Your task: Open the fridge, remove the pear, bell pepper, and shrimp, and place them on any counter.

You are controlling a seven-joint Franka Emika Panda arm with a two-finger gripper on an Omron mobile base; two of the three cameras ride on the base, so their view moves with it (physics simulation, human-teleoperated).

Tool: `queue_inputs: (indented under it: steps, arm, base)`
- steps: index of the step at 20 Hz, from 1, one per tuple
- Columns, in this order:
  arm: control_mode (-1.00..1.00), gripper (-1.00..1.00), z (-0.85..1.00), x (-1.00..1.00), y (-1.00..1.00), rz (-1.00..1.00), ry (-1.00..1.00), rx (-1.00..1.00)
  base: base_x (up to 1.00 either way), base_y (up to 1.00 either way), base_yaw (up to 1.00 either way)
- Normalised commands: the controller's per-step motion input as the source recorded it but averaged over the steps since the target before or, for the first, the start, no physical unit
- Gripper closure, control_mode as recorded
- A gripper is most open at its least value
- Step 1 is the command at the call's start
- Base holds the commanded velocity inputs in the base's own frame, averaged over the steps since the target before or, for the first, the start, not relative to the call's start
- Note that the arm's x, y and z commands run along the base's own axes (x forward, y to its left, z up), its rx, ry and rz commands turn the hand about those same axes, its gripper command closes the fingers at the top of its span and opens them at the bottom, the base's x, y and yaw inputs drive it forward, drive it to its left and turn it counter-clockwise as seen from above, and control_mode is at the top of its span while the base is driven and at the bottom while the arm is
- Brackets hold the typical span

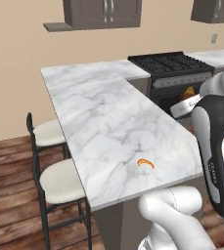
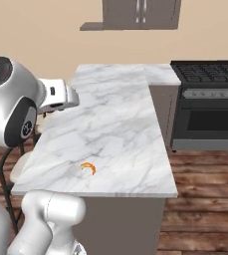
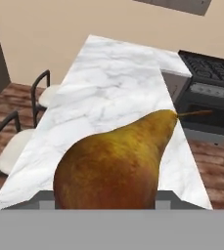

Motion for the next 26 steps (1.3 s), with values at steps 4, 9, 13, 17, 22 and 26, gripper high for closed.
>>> queue_inputs:
  steps: [4,9,13,17,22,26]
  arm:
    - [-1.0,1.0,-0.58,0.49,0.0,0.0,0.25,-0.14]
    - [-1.0,1.0,-0.96,0.65,0.0,0.0,0.37,-0.2]
    - [-1.0,1.0,-1.0,0.71,0.0,0.0,0.36,-0.19]
    - [-1.0,1.0,-1.0,0.83,0.0,0.0,0.36,-0.15]
    - [-1.0,1.0,-0.99,0.96,-0.01,0.0,0.33,-0.07]
    - [-1.0,1.0,-0.73,0.88,-0.29,0.01,0.23,0.0]
  base:
    - [0.0,0.0,0.0]
    - [0.0,0.0,0.0]
    - [0.0,0.0,0.0]
    - [0.0,0.0,0.0]
    - [0.0,0.0,0.0]
    - [0.0,0.0,0.0]
